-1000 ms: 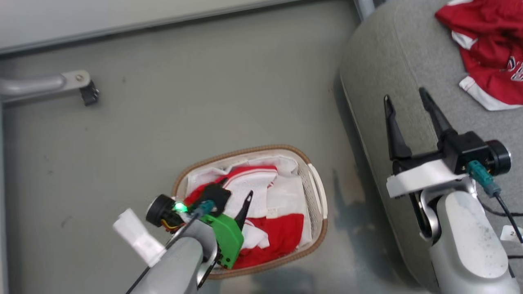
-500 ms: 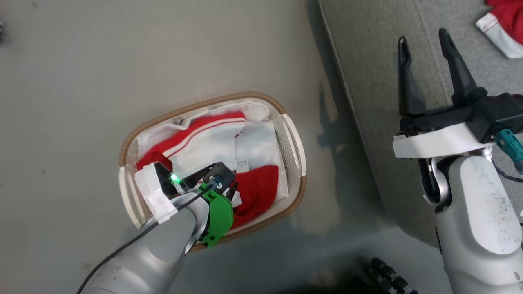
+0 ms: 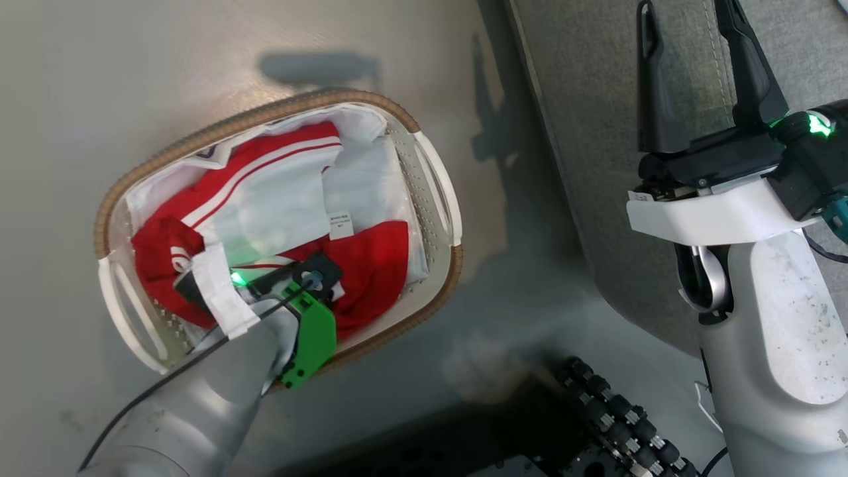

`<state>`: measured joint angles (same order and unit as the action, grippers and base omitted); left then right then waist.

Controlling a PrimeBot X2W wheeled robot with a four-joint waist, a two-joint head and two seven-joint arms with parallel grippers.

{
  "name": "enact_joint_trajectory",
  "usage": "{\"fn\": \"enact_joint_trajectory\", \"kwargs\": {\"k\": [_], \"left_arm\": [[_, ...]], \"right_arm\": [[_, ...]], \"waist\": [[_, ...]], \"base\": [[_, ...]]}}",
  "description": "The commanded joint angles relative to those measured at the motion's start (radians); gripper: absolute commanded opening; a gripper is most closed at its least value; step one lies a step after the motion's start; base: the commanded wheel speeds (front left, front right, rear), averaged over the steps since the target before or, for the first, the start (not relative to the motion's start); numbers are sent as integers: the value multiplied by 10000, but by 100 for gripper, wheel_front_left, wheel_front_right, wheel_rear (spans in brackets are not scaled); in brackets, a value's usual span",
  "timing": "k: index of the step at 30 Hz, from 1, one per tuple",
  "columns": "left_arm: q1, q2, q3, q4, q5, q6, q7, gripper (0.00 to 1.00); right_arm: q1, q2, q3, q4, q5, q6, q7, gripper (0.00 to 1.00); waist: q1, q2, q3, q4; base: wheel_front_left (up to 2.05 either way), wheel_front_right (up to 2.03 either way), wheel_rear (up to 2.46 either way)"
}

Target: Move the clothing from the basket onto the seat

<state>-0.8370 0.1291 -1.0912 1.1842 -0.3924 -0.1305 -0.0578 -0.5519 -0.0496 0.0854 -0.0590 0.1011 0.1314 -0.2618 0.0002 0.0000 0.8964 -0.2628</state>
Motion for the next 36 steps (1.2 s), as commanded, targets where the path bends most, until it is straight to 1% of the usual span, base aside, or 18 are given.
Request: {"fn": "enact_joint_trajectory", "kwargs": {"k": [1, 7, 8, 9, 10, 11, 12, 16, 21, 28, 32, 36], "left_arm": [[-241, 181, -25, 144, -12, 2, 19, 100], [-435, 276, 23, 621, -124, 285, 151, 100], [-444, 272, 40, 668, -147, 338, 167, 90], [-444, 268, 63, 695, -169, 383, 159, 72], [-434, 257, 90, 725, -220, 425, 130, 35], [-427, 243, 106, 737, -233, 438, 92, 6], [-441, 222, 125, 749, -273, 474, 32, 0], [-485, 74, 202, 721, -396, 494, -403, 0], [-419, -40, 446, 499, -752, 335, -1295, 0], [-394, 219, 608, -128, -903, 186, -1972, 0], [-255, 389, 883, -980, -1042, 223, -2085, 0], [137, 713, 1445, -2630, -1026, 478, -2074, 0]], "right_arm": [[-112, -17, 46, -74, 75, -14, -48, 100], [-43, -17, 216, -159, 135, -14, -48, 100], [-31, -19, 230, -157, 147, -14, -48, 100], [-25, -19, 247, -152, 161, -14, -48, 100], [-20, -17, 267, -143, 171, -14, -48, 100], [-19, -19, 274, -133, 159, -14, -48, 100], [-21, -20, 277, -120, 150, -14, -48, 100], [31, -19, 251, -51, 89, -14, -48, 100], [142, -22, 295, 97, -3, -14, -48, 100], [467, -23, 156, 461, -386, -14, -48, 100], [778, -25, -22, 757, -681, -14, -48, 100], [1131, -29, -266, 1082, -985, -14, -49, 100]], "waist": [[-2, 0, 344, -306], [-2, 0, 418, -345], [-2, 0, 413, -345], [-2, 0, 408, -342], [-2, 0, 395, -335], [-2, 0, 380, -327], [-2, 0, 352, -310], [-2, 0, 145, -196], [-2, 0, -342, 34], [-2, 0, -1403, 529], [-2, 0, -2216, 910], [-2, 0, -3180, 1334]], "base": [[0, 0, 0], [0, 0, 0], [0, 0, 0], [0, 0, 0], [0, 0, 0], [0, 0, 0], [0, 0, 0], [0, 0, 0], [0, 0, 0], [0, 0, 0], [0, 0, 0], [0, 0, 0]]}}
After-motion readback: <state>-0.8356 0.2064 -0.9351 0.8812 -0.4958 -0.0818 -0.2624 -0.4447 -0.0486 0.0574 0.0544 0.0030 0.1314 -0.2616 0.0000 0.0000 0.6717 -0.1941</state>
